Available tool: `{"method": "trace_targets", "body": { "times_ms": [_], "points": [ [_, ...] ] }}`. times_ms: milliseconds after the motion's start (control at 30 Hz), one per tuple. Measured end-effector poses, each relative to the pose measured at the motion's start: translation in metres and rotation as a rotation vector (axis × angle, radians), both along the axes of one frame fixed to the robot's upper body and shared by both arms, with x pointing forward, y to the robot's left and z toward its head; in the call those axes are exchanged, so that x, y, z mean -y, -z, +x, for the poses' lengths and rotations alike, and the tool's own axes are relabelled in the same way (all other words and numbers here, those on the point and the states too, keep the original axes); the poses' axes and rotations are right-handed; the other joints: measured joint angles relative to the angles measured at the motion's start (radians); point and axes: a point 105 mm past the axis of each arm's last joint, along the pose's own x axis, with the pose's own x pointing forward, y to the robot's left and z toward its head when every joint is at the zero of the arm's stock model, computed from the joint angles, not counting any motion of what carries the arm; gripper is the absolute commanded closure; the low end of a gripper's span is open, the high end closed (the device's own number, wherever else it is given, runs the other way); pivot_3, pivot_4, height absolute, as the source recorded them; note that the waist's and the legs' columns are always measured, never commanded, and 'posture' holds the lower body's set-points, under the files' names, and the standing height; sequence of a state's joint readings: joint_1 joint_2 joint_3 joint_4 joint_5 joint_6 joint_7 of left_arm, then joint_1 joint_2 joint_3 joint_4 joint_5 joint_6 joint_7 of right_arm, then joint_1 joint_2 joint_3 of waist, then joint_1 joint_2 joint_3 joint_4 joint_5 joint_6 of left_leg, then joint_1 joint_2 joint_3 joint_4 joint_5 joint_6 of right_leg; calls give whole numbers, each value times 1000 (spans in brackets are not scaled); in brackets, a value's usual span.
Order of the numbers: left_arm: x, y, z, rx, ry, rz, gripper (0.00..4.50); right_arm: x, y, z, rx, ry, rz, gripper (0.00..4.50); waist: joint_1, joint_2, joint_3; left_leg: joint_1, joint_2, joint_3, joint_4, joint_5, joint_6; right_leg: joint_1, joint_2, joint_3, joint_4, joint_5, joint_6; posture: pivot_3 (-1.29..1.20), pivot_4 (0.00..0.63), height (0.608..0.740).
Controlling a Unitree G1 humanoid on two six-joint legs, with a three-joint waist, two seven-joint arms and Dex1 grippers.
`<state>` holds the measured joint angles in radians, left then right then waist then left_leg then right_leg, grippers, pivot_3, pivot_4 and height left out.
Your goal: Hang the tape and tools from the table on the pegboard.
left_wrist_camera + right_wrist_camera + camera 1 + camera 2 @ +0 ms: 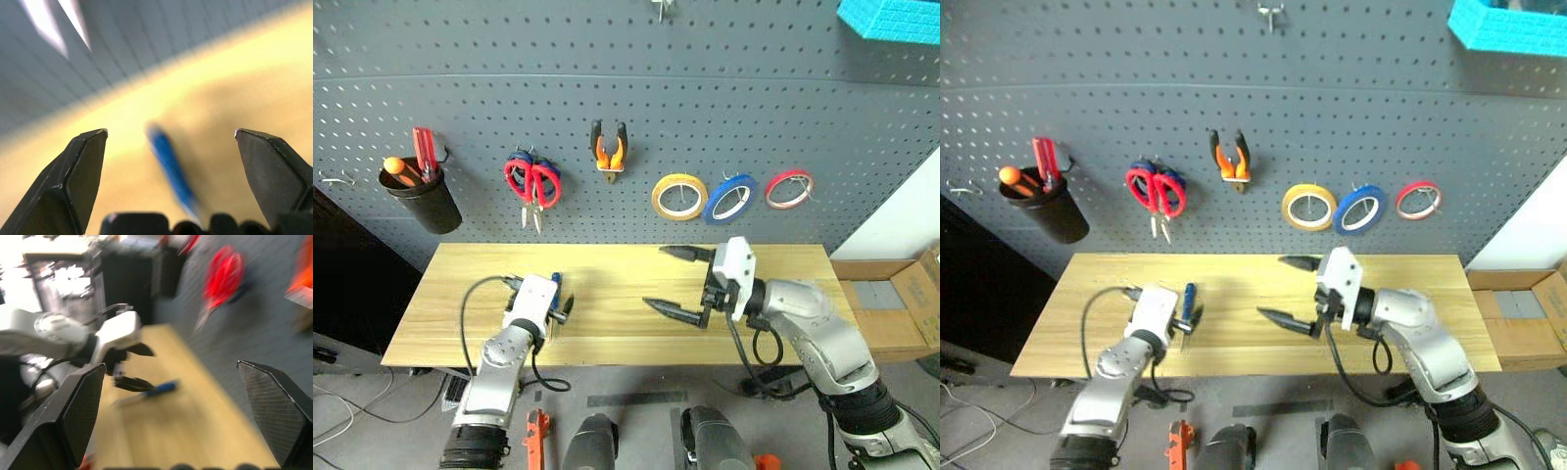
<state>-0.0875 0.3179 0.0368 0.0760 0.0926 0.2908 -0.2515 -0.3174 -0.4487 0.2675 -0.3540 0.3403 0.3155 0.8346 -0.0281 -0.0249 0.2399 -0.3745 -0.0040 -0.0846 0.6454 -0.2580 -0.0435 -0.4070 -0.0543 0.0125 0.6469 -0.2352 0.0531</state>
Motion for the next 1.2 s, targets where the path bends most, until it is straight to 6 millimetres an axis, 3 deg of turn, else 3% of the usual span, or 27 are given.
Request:
{"method": "trace_targets", "body": {
  "times_ms": [200, 300, 400, 567, 667, 1000, 1200],
  "points": [
    [0, -9, 19, -3, -22, -5, 23, -20, 7, -7, -19, -52, -27, 0, -1, -1, 49, -6, -1, 0, 0, 0, 0, -5, 0, 0, 0, 0, 0, -13, 378, 740],
    [-11, -14, 36, -2, -65, 27, 23, -23, 4, -7, -15, -66, -36, 0, -3, -5, 71, -13, -1, 1, 1, 0, 0, -13, -1, 1, 2, 4, -4, -12, 397, 740],
    [-25, -14, 42, -9, -114, 69, 23, -22, 3, -4, -14, -67, -41, 0, -6, -6, 86, -20, -1, 1, 1, 0, 0, -19, -1, 1, 2, 4, -4, -9, 408, 740],
    [-27, -16, 43, -7, -117, 63, 23, -21, 3, 1, -28, -55, -35, 0, -3, -5, 97, -27, -1, 3, 1, 0, 0, -29, -2, 2, 3, 4, -4, 1, 420, 740],
    [-22, -12, 41, -45, -134, -27, 552, -23, 1, 1, -50, -50, -9, 0, -4, -3, 99, -26, -1, 4, 1, 0, 0, -28, -2, 3, 4, 4, -4, 4, 421, 740],
    [-14, -7, 38, -119, -165, -179, 4030, -24, 3, 1, -79, -44, -6, 0, -7, 0, 102, -23, -1, 4, 1, 0, 0, -28, -1, 3, 10, 4, -3, 11, 393, 740],
    [-20, -10, 40, -118, -173, -162, 4036, -25, 2, 2, -72, -47, -5, 0, -6, 0, 102, -24, -1, 3, 1, 0, -1, -29, -1, 3, 9, 4, -3, 22, 333, 740]
  ]
}}
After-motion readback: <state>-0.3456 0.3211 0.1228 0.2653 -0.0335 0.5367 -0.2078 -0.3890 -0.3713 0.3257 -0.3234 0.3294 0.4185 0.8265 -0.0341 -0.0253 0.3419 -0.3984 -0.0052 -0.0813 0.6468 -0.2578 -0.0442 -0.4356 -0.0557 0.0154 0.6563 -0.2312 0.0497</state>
